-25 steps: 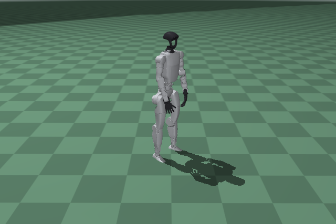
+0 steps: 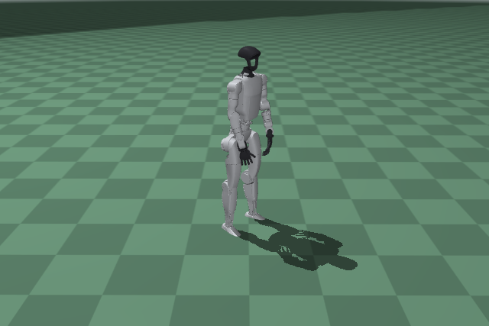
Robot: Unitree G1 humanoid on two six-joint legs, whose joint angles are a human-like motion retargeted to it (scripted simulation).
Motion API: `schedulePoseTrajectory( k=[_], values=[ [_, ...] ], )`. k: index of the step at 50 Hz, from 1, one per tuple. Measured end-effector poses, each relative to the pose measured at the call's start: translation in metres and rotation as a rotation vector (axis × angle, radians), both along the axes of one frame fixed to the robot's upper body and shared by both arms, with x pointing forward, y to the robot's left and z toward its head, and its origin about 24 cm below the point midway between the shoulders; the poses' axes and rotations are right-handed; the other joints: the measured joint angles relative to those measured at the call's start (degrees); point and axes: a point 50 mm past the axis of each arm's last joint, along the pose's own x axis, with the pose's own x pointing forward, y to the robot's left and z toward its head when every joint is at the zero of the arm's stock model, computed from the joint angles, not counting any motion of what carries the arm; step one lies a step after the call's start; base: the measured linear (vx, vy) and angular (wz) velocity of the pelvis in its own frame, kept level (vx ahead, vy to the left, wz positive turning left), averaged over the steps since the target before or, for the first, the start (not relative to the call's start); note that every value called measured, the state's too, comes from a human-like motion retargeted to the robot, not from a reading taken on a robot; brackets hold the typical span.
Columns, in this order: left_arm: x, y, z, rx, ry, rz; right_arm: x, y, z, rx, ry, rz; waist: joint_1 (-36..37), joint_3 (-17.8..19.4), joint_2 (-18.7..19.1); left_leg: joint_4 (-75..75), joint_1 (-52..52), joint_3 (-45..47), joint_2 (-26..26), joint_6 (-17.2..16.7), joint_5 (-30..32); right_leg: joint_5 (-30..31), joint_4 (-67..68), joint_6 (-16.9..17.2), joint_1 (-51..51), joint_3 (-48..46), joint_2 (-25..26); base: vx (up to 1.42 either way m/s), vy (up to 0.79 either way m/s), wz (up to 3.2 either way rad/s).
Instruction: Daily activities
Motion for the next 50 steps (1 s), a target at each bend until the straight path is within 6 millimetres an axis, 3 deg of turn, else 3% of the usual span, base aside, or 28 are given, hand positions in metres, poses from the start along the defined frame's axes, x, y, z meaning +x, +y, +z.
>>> schedulePoseTrajectory(
  k=[24,26,28,30,33,37,38,40,42,43,45,47,48,50],
  values=[
    [0.004,0.031,0.001,0.125,0.013,0.075,0.007,0.01,0.002,-0.017,-0.073,0.088,-1.59,-1.23,-1.91,-0.01,-3.84,0.71,-0.42,-0.71,1.1,-0.9,1.52,0.17,-4.67,-0.04,-0.74,0.0,0.0,0.0],
    [0.019,0.036,0.006,0.145,-0.011,0.048,0.007,0.01,0.003,-0.022,-0.077,0.109,-1.83,-1.38,-1.68,-0.01,-4.68,0.85,-0.47,-0.74,1.2,-0.71,1.32,0.26,-5.43,-0.06,-0.78,0.0,0.0,0.0],
    [0.047,0.042,0.015,0.158,-0.063,0.006,0.015,0.002,0.006,-0.038,-0.087,0.135,-1.85,0.78,-1.37,1.22,-3.31,0.93,-0.41,-1.04,-0.56,-1.6,1.2,0.49,-3.58,0.3,-0.54,0.03,0.0,-0.02],
    [0.069,0.033,0.023,0.149,-0.13,-0.05,0.011,0.005,0.005,-0.038,-0.083,0.16,-1.85,0.57,-0.74,-0.01,-4.44,0.77,-0.48,-0.84,1.12,-0.29,0.53,0.26,-4.73,-0.24,-0.69,-0.01,0.01,0.1],
    [0.127,0.024,0.053,0.13,-0.308,-0.129,0.015,-0.008,0.008,-0.067,-0.084,0.188,-1.0,1.27,0.34,1.06,-5.21,0.22,-0.65,-1.24,-0.2,-0.19,-1.18,0.18,-4.05,-0.38,-0.41,0.04,0.0,0.2],
    [0.188,-0.018,0.101,0.024,-0.578,-0.223,0.011,-0.015,0.008,-0.082,-0.073,0.185,1.02,-0.78,1.93,0.19,-8.92,-0.92,-1.09,-1.51,1.43,2.66,-5.07,-0.29,-5.72,-1.84,-0.3,0.0,0.0,0.32],
    [0.205,-0.025,0.119,-0.006,-0.646,-0.239,0.016,-0.025,0.01,-0.099,-0.08,0.179,1.65,0.66,2.23,0.86,-7.66,-0.89,-1.16,-1.85,0.33,1.4,-4.11,-0.15,-4.61,-1.63,-0.4,0.02,0.0,0.22],
    [0.215,-0.047,0.136,-0.077,-0.731,-0.27,0.014,-0.025,0.01,-0.11,-0.086,0.156,2.7,-0.47,2.83,-0.03,-9.16,-1.4,-1.33,-2.0,1.79,2.83,-5.38,-0.48,-5.54,-2.68,-0.47,-0.02,0.01,0.28],
    [0.226,-0.055,0.153,-0.113,-0.782,-0.286,0.024,-0.04,0.013,-0.149,-0.106,0.131,3.49,1.34,3.25,0.87,-7.55,-1.29,-1.49,-2.46,0.39,1.15,-4.04,-0.25,-4.13,-2.42,-0.69,-0.01,0.0,0.1],
    [0.221,-0.061,0.15,-0.128,-0.781,-0.294,0.022,-0.037,0.012,-0.153,-0.106,0.119,3.69,0.18,3.46,0.19,-8.69,-1.57,-1.52,-2.37,1.48,2.36,-4.99,-0.47,-4.93,-3.04,-0.66,-0.04,0.02,0.19],
    [0.224,-0.061,0.154,-0.136,-0.782,-0.305,0.033,-0.049,0.016,-0.191,-0.126,0.097,3.9,1.86,3.76,1.1,-7.09,-1.33,-1.58,-2.49,-0.14,0.77,-3.66,-0.31,-3.57,-2.64,-0.77,0.0,0.0,0.0],
    [0.201,-0.059,0.127,-0.117,-0.682,-0.304,0.033,-0.042,0.014,-0.192,-0.128,0.089,3.54,0.28,4.0,0.21,-8.4,-1.65,-1.47,-2.17,1.23,2.35,-4.83,-0.68,-4.48,-3.46,-0.6,0.0,0.0,0.0],
    [0.196,-0.05,0.118,-0.092,-0.634,-0.3,0.04,-0.047,0.018,-0.204,-0.141,0.086,3.33,1.5,4.03,0.93,-7.15,-1.39,-1.45,-2.19,-0.02,1.15,-3.92,-0.57,-3.41,-3.04,-0.6,0.0,0.0,0.0],
    [0.161,-0.04,0.083,-0.044,-0.483,-0.291,0.039,-0.035,0.015,-0.185,-0.139,0.092,2.47,-0.09,4.11,-0.02,-8.19,-1.69,-1.31,-1.96,1.37,2.3,-4.56,-0.97,-4.31,-3.79,-0.49,0.0,0.0,0.0]
  ],
)
